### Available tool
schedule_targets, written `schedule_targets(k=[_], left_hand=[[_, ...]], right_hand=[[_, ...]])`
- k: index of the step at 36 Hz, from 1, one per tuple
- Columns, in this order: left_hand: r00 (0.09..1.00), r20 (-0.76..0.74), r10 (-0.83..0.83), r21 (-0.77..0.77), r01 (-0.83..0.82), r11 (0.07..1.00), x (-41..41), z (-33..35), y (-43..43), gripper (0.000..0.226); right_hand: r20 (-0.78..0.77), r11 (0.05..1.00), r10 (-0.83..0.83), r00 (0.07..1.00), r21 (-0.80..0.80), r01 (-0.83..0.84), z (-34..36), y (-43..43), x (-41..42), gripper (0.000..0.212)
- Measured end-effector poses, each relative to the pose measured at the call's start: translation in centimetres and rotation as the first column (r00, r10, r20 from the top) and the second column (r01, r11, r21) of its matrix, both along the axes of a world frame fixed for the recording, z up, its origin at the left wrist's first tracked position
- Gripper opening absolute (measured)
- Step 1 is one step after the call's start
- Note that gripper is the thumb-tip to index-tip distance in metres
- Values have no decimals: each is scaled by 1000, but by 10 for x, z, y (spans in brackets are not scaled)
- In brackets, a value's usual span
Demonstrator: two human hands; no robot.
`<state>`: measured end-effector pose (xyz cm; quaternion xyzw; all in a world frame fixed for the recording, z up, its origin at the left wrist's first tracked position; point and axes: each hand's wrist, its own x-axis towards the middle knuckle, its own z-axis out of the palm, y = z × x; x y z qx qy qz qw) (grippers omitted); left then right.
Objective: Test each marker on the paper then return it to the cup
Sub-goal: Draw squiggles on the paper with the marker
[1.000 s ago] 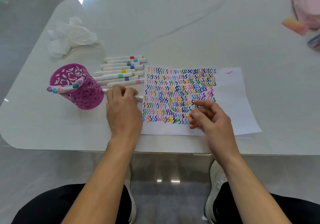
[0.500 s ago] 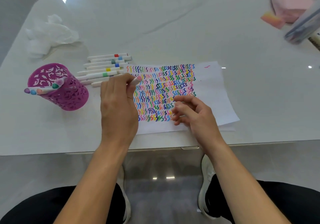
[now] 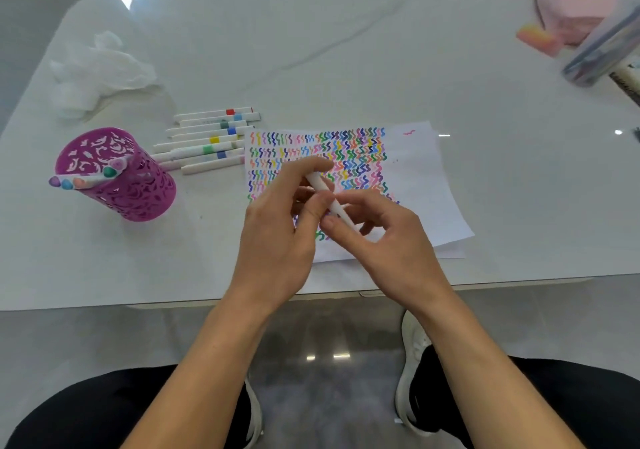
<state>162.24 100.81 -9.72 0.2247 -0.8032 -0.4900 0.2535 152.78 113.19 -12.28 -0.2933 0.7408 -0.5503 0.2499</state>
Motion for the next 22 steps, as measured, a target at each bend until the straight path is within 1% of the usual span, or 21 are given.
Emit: schedule_targets(k=[3,5,8,10,12,15,17,19,22], left_hand=[[999,39,19,118,-23,993,0,-5,4,21],[997,75,15,144,-25,989,0,-8,5,15],[986,164,-21,97,5,995,2,-13,3,5],[972,229,-48,58,36,998,4,-16,2,5],[959,275,-73,24,69,997,4,-19,2,8],[945,309,-102,-61,127,990,4,-23,3,19],[946,304,-111,-89,145,985,5,-25,3,18],[947,304,-109,-77,139,987,5,-27,3,16],[946,307,-103,10,105,994,5,-30,4,17]], right_hand=[[-83,999,8,997,41,-5,-1,4,-2,17],[-153,997,24,988,81,-12,-3,7,-4,15],[-302,985,64,951,174,-11,-8,12,-10,11],[-388,965,119,914,261,-15,-10,16,-12,11],[-409,948,162,898,316,-27,-12,18,-12,13],[-441,943,168,882,332,-14,-16,21,-12,19],[-463,934,195,865,356,-20,-17,23,-12,26],[-470,917,220,855,399,-17,-15,24,-11,31],[-472,897,242,848,442,-10,-12,25,-9,34]])
